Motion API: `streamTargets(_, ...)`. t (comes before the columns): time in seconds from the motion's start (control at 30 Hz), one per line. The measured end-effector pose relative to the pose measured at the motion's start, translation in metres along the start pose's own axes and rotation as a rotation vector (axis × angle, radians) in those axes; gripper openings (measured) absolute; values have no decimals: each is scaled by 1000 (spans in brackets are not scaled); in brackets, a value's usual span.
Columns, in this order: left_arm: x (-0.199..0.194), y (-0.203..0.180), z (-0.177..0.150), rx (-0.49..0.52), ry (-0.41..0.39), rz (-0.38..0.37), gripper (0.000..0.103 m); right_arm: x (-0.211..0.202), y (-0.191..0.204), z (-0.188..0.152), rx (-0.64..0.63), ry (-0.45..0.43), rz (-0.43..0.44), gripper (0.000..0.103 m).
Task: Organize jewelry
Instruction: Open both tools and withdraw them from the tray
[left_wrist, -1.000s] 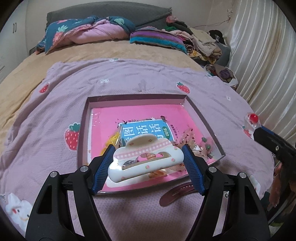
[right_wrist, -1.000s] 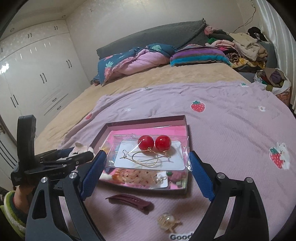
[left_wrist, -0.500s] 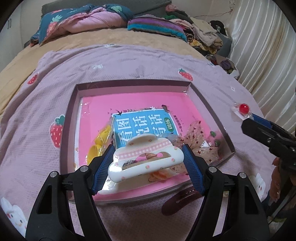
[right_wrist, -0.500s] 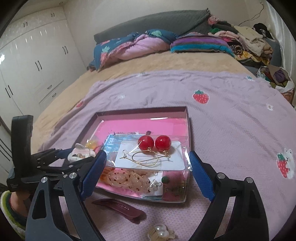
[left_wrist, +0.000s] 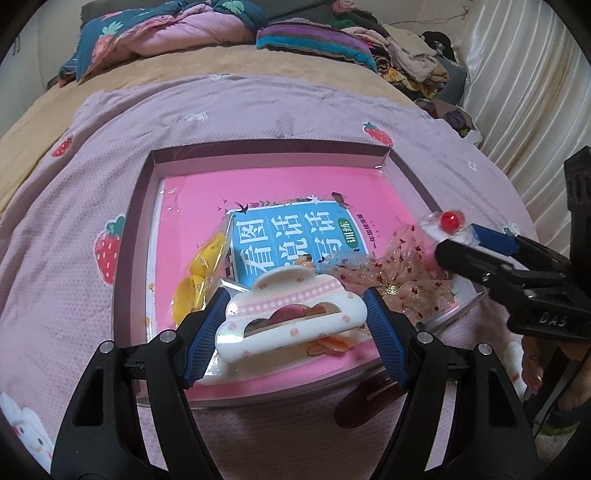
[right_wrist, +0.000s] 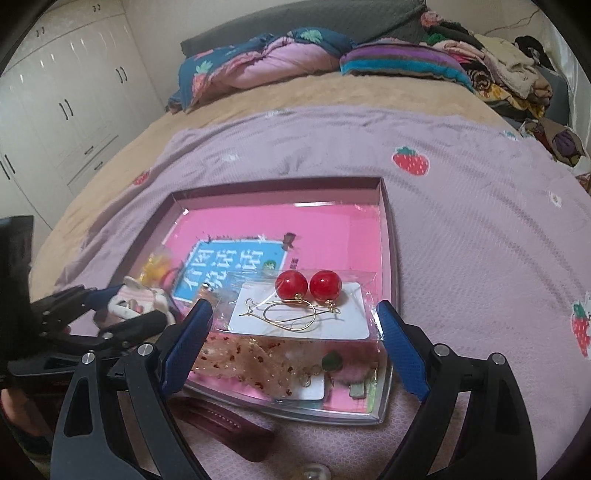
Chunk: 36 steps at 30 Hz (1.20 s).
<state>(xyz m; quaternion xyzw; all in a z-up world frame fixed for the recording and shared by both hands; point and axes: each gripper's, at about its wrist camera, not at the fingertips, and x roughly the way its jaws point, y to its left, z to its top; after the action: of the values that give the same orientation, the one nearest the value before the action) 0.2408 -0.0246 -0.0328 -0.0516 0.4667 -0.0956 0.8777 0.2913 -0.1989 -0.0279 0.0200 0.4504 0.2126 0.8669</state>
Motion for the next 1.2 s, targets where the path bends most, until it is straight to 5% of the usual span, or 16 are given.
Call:
streamTargets(0.33,-8,0,0,-1,-13,-1,67,-29,-4,-6,55,-44,48,92)
streamTargets(0.43,-17,-1,0,-1,-29,1,78,-51,-2,-9,58,-94,45,92)
streamTargets(0.8,-65,-9,-5,-11,-111,-11,92,-119,3,-32,48,-223,44,94)
streamTargets(1.2,-91,-19,-25,17,-143,7,93,-139,8,-73,24,-209,37,94)
